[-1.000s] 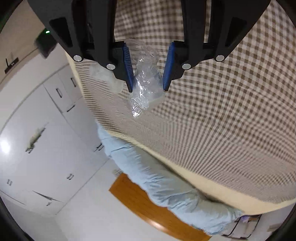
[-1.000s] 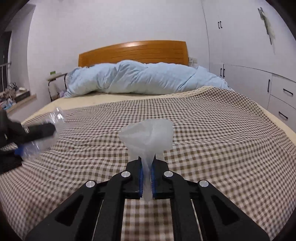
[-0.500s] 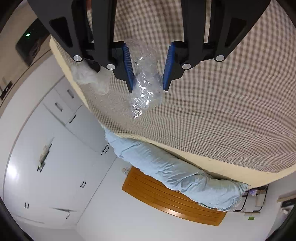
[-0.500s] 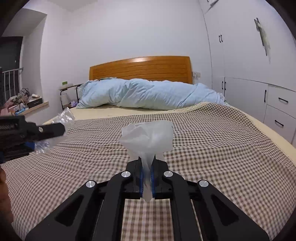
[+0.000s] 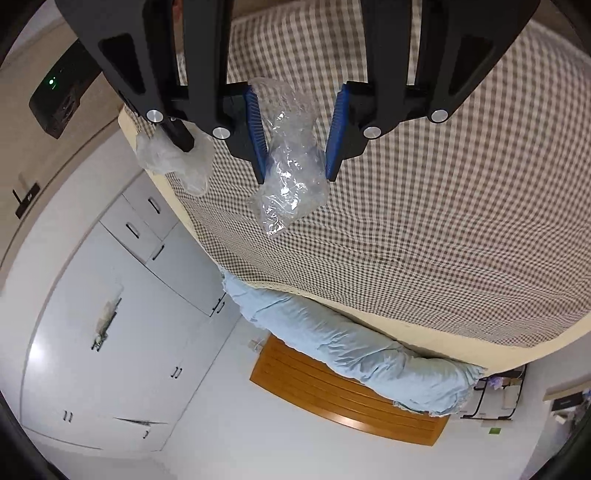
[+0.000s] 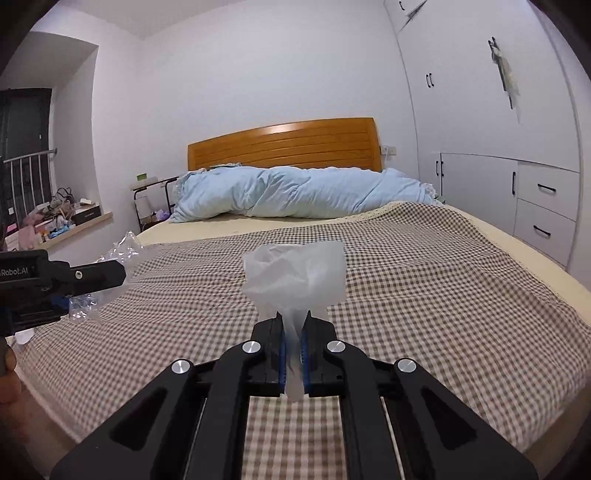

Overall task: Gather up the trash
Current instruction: 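Carry the clear bag and white bag down to the floor bin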

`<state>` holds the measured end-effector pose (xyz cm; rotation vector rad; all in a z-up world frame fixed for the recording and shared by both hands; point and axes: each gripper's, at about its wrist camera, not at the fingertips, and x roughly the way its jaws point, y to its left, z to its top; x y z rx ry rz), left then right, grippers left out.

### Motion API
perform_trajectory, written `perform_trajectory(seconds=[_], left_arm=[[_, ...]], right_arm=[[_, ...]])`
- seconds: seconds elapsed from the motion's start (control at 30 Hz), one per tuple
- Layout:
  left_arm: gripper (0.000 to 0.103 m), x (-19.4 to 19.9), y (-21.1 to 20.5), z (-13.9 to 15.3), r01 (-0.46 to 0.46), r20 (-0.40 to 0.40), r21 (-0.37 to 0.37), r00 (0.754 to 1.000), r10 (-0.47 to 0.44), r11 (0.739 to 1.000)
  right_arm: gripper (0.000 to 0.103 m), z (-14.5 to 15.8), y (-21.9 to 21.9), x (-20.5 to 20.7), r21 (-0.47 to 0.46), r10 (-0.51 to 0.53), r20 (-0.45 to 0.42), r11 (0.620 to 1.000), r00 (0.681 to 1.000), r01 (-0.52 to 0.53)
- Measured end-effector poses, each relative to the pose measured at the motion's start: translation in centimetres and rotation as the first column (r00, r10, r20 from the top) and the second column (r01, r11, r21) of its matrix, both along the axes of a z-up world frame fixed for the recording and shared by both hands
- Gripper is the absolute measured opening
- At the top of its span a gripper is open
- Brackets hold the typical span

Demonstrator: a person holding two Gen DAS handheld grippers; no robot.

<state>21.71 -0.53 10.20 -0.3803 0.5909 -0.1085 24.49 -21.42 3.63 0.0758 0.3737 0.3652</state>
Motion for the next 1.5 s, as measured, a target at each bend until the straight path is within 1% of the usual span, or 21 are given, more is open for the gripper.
perform_trajectory(seconds=[0.13,0.27,0.33,0.57,0.77,0.87,1.13,1.23,1.3,1.5], left_arm=[[0.029,-2.8,-0.6,0.2,0.013,-0.004,0.013,1.0,-0.013,1.0],[0.029,-5.5,-0.7,0.0,0.033,-0.01,-0.007,0.999,-0.033,0.999],[0.029,-6.7,-0.9,-0.2,0.043,-0.017,-0.004,0.999,-0.043,0.999],[0.029,-10.4,-1.3,-1.2,0.074,-0.044,-0.001,0.996,-0.074,0.997],[0.029,-13.2,-1.8,-2.4,0.09,-0.055,0.045,0.995,-0.088,0.995],[0.029,-14.4,-2.2,-3.4,0.108,-0.055,0.061,0.993,-0.104,0.992],[0.029,-17.0,-3.4,-7.1,0.16,-0.096,0.121,0.984,-0.149,0.98],[0.029,-17.4,-3.7,-8.8,0.18,-0.126,0.129,0.978,-0.164,0.975],[0.029,-17.7,-3.7,-9.9,0.195,-0.146,0.13,0.974,-0.175,0.972],[0.029,-18.5,-4.3,-13.6,0.23,-0.202,0.157,0.959,-0.197,0.96]], right_arm=[[0.006,0.3,-0.1,-2.6,0.018,0.005,-0.013,1.0,1.0,-0.005],[0.006,0.3,0.1,-5.2,0.0,0.012,-0.019,1.0,1.0,-0.012],[0.006,0.2,0.1,-6.2,-0.004,0.013,-0.019,1.0,1.0,-0.014],[0.006,-1.8,-0.4,-9.5,-0.033,0.018,-0.056,0.999,0.998,-0.02],[0.006,-3.5,-0.6,-11.7,-0.043,0.018,-0.088,0.999,0.996,-0.022],[0.006,-4.7,-0.6,-12.7,-0.055,0.023,-0.106,0.998,0.994,-0.029],[0.006,-7.6,-0.6,-15.5,-0.07,0.04,-0.175,0.996,0.984,-0.053],[0.006,-8.9,-0.6,-16.3,-0.078,0.049,-0.209,0.995,0.977,-0.066],[0.006,-9.9,-0.3,-17.0,-0.1,0.052,-0.224,0.992,0.973,-0.076],[0.006,-12.1,-0.4,-18.6,-0.145,0.061,-0.252,0.984,0.966,-0.1]])
